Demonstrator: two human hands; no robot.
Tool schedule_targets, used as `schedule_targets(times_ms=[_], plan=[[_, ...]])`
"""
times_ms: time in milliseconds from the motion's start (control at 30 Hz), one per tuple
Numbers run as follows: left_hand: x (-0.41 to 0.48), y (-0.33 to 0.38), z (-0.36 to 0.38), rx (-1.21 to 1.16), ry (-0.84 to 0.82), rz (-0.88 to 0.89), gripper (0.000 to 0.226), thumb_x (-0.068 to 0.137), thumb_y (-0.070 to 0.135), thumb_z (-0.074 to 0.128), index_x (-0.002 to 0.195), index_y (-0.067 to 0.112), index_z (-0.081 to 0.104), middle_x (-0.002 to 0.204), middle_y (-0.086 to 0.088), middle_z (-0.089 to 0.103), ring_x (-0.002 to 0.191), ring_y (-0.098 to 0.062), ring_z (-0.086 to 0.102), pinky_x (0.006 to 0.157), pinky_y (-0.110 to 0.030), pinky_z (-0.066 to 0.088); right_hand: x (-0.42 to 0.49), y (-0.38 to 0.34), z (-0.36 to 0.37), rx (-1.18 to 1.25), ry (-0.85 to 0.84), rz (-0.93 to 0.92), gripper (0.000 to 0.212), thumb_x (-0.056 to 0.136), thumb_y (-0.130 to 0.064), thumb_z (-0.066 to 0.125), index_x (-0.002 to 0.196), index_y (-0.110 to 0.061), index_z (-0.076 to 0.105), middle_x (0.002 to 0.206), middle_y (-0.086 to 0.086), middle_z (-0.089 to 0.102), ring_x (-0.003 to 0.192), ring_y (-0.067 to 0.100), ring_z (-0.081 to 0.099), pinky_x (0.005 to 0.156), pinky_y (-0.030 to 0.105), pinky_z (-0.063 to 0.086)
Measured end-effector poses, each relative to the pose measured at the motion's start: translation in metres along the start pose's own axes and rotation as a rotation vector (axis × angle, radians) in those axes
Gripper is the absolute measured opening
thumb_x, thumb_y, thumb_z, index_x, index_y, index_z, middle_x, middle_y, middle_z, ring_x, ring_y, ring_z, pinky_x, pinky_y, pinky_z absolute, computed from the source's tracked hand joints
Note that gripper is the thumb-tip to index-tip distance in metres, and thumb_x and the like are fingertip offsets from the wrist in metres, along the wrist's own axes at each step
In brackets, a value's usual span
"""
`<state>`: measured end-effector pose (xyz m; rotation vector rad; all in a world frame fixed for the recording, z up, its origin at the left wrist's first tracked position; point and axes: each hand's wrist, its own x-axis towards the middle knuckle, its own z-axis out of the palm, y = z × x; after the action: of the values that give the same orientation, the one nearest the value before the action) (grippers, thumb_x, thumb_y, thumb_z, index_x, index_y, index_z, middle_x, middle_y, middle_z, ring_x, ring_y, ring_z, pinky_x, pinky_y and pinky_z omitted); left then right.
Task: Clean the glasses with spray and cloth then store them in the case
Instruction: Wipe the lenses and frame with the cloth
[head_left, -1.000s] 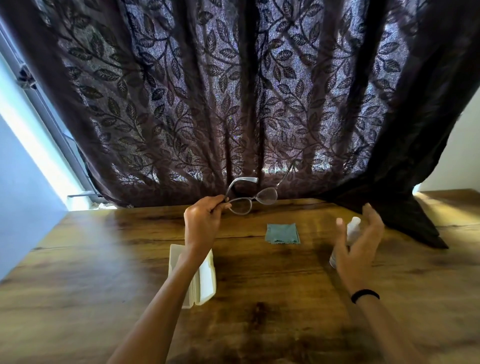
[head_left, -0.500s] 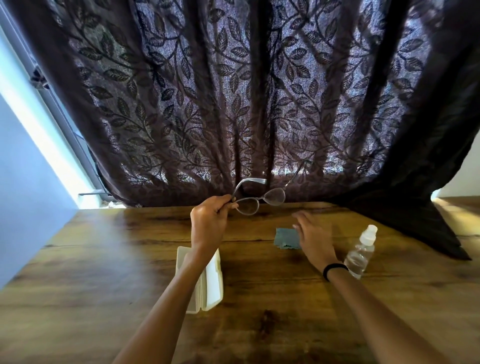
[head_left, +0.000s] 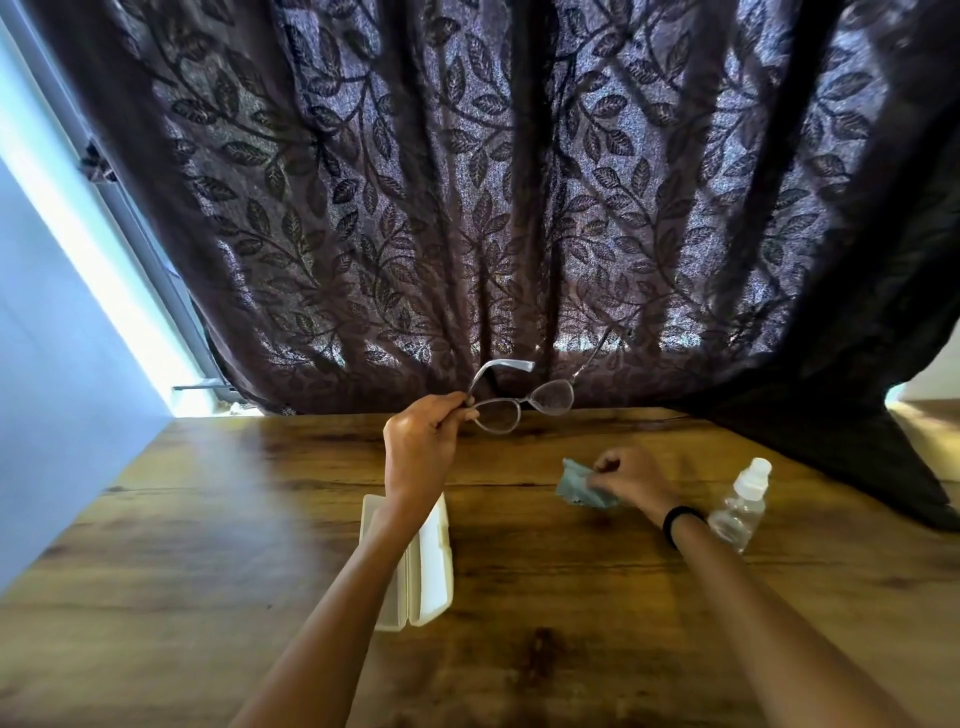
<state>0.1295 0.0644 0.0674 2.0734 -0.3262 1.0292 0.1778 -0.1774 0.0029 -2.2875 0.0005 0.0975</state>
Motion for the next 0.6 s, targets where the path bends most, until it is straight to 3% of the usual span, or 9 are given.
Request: schedule_targets(times_ms=[167,300,400,533,600], plan=[[0.000,0.003,0.001,-0.029,0.009,-0.011,0.015,0.076,0.000,0.069,0.090,-0.002,0.071,0.083,-0.012,0.073,0.074,-0.014,0.069,0.070,-0.022,0.055,-0.031,-0.031,-0.019,0.853,-0.149,0.051,0.018,0.079,-0.007,0.064,0.066,-0.015,0.055,0.076,0.002,0.061,0.076,0.015,0.059,0.051,0.018,0.049],[0.000,0.008,0.004,-0.036,0.000,-0.010,0.015,0.076,0.002,0.070,0.091,-0.001,0.070,0.084,-0.010,0.072,0.073,-0.012,0.068,0.070,-0.015,0.054,-0.050,-0.056,-0.029,1.082,-0.095,-0.035,0.018,0.074,-0.005,0.067,0.065,-0.017,0.057,0.074,0.000,0.065,0.075,0.014,0.063,0.053,0.020,0.054],[0.001,0.011,0.005,-0.031,0.001,-0.003,0.015,0.075,0.002,0.071,0.090,-0.001,0.070,0.084,-0.010,0.072,0.073,-0.012,0.067,0.070,-0.016,0.054,-0.057,-0.073,-0.030,1.047,0.055,-0.184,0.017,0.076,0.000,0.066,0.085,-0.013,0.062,0.082,0.001,0.070,0.076,0.014,0.069,0.059,0.021,0.056],[0.003,0.017,0.007,-0.012,0.020,-0.008,0.015,0.073,0.000,0.073,0.088,-0.002,0.071,0.083,-0.011,0.072,0.072,-0.010,0.066,0.071,-0.014,0.052,-0.061,-0.097,-0.022,0.651,0.305,-0.468,0.031,0.081,-0.001,0.063,0.105,-0.019,0.065,0.102,-0.007,0.068,0.091,-0.003,0.064,0.076,0.012,0.052],[0.005,0.021,0.009,0.001,0.015,-0.008,0.015,0.072,-0.001,0.073,0.086,-0.002,0.071,0.081,-0.011,0.072,0.071,-0.009,0.065,0.072,-0.007,0.047,-0.062,-0.107,-0.012,0.442,0.395,-0.563,0.030,0.083,0.000,0.061,0.109,-0.015,0.064,0.104,-0.008,0.065,0.085,-0.013,0.060,0.071,0.004,0.047]])
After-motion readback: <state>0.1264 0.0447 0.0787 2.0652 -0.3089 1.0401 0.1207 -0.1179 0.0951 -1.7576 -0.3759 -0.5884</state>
